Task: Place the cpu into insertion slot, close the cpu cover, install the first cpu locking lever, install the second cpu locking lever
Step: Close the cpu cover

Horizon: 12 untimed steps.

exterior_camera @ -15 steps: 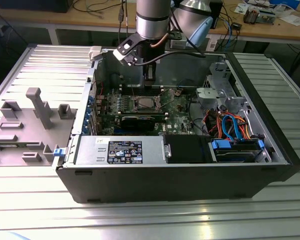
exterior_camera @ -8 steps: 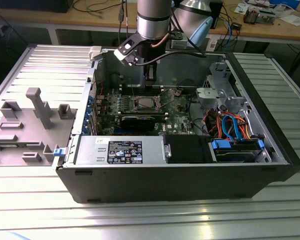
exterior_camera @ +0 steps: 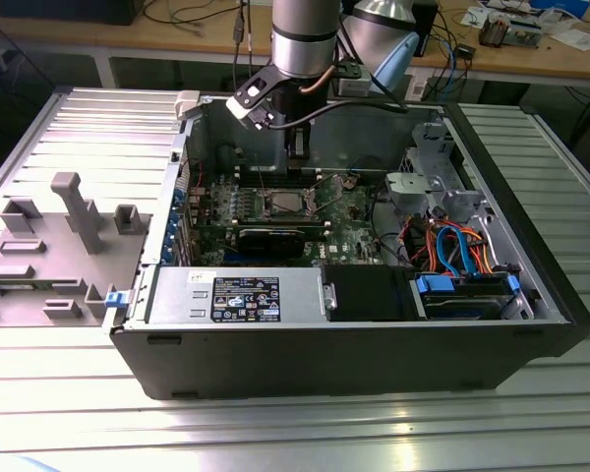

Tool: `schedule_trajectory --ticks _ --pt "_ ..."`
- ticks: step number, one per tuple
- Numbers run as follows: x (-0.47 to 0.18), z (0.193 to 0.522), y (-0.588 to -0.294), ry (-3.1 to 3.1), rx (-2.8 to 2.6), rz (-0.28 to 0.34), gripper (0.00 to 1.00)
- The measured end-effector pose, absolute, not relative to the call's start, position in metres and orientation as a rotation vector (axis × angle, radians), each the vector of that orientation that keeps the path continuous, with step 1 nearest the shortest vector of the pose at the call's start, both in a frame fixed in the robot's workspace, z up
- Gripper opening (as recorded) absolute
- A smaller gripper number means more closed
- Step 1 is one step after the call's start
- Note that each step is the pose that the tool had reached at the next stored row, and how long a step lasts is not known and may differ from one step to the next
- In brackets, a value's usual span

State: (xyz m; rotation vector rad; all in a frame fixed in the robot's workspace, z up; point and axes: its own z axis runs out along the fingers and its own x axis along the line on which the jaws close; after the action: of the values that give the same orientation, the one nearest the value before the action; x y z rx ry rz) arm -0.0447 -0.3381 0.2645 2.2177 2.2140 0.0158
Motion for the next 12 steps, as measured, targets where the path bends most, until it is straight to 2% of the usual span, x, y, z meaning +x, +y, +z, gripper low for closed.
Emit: schedule_trajectory --ticks 12 --pt "-0.0444 0.2685 -0.3381 2.214 2.218 0.016 0.11"
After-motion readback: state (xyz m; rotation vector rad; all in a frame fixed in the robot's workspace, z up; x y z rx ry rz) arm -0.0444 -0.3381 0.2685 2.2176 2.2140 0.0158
